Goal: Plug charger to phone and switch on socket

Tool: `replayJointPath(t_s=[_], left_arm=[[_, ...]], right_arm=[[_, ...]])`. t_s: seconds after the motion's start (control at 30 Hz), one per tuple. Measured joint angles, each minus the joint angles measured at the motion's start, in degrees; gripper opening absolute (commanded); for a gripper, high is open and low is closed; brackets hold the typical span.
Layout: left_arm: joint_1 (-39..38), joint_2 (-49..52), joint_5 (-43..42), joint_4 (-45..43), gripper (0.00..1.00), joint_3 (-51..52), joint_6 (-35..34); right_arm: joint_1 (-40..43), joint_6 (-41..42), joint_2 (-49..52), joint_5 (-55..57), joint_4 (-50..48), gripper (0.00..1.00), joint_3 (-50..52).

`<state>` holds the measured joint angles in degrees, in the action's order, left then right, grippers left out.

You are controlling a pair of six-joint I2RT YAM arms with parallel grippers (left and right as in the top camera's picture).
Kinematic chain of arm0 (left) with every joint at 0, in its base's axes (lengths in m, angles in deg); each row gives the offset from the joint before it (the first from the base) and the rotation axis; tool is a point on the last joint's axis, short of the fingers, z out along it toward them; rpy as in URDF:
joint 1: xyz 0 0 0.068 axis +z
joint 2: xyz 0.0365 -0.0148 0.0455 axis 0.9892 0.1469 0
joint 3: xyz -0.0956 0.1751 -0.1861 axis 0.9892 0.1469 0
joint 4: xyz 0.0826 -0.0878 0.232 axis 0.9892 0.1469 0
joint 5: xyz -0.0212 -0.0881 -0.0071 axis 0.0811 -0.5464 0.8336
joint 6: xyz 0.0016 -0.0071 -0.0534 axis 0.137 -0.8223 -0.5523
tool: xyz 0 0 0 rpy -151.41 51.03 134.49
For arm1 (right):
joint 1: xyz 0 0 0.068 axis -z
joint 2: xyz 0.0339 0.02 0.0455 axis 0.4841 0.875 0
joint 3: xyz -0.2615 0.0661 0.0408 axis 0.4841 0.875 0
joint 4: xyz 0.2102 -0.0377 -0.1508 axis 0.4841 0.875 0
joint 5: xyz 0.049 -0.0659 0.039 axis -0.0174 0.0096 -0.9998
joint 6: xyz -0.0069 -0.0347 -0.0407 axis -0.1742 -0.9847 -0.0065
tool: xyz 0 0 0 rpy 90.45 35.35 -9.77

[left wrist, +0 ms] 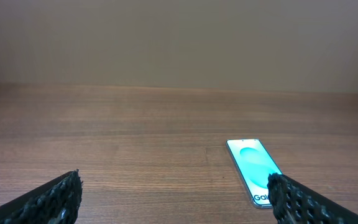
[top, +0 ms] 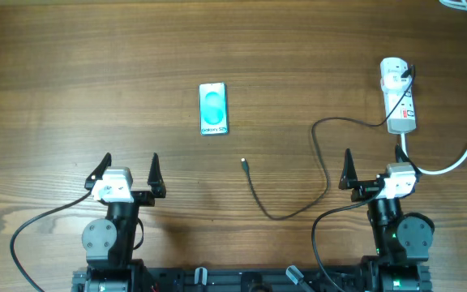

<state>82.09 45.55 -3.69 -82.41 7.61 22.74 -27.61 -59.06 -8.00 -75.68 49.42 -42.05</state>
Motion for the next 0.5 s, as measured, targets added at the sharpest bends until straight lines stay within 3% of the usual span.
replayJointPath(t_s=[0.13, 0.5], left_arm=[[-5.3, 0.0, 0.0, -0.1, 1.00, 0.0, 0.0], [-5.4, 0.0, 0.0, -0.1, 1.00, 0.0, 0.0]], right_arm=[[-4.3, 0.0, 9.7, 0.4, 0.5, 1.00, 0.1], [-4.3, 0.0, 9.8, 0.4, 0.1, 1.00, 0.1]])
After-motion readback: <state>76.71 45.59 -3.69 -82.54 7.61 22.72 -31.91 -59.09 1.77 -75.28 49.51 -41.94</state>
